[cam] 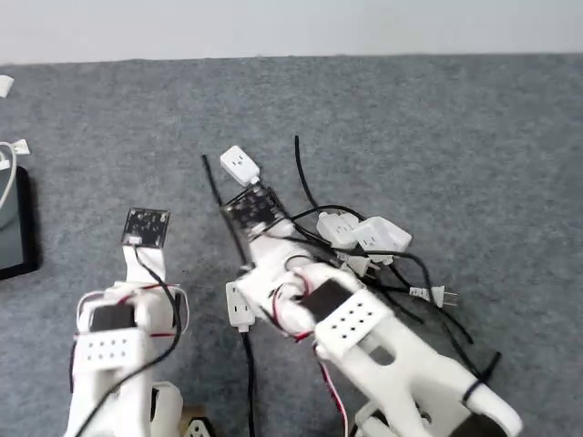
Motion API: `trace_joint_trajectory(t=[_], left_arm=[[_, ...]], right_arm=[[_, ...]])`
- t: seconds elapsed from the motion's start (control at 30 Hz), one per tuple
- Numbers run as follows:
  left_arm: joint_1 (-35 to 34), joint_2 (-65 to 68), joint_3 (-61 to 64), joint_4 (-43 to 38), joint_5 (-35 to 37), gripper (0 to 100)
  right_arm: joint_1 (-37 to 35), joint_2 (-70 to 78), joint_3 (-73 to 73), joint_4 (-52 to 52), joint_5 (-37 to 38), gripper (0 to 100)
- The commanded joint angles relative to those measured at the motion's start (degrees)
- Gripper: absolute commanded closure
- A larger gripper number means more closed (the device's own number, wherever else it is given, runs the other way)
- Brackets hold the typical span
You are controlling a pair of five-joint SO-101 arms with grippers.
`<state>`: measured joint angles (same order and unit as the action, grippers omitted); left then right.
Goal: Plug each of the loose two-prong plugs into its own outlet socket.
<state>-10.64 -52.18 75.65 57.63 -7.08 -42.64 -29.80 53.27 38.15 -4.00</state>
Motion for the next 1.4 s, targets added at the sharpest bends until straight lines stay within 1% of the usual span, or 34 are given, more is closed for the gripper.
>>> trace_joint_trajectory(t=[0.0,0.07,0.13,0.27,0.43,0.57,0.73,0.87,1.0,1.2,1.37], left_arm=[[-0.4,13.3,-7.9,-3.6,-2.3,99],[-0.4,16.9,-9.7,-3.6,-4.0,99],[-0.4,18.4,-10.4,-3.6,-4.0,99],[-0.4,17.3,-10.2,-3.6,-4.1,99],[-0.4,17.4,-10.2,-3.6,-4.3,99],[-0.4,17.5,-10.2,-3.6,-4.3,99],[-0.4,17.5,-10.2,-3.6,-4.3,99],[-0.4,17.5,-10.2,-3.6,-4.3,99],[-0.4,17.5,-10.2,-3.6,-4.4,99],[-0.4,17.5,-10.2,-3.8,-4.4,99],[-0.4,17.5,-10.2,-3.8,-4.4,99]], right_arm=[[6.2,-2.7,-4.1,7.8,0.7,99.1],[9.3,-2.6,-3.6,8.9,0.7,99.1],[11.9,-2.2,-2.5,9.0,0.7,98.7],[15.9,2.5,-2.3,8.6,0.7,98.0],[15.6,10.9,-2.3,9.6,0.7,91.9],[15.7,12.4,-3.9,10.1,0.8,92.0],[16.0,8.8,-3.7,11.6,0.7,92.0],[17.1,8.4,-2.4,10.1,0.7,92.0],[16.9,10.7,-2.0,9.0,0.8,91.8],[14.8,16.2,-5.0,9.1,0.8,91.9],[14.7,18.2,-6.8,9.0,0.8,91.9]])
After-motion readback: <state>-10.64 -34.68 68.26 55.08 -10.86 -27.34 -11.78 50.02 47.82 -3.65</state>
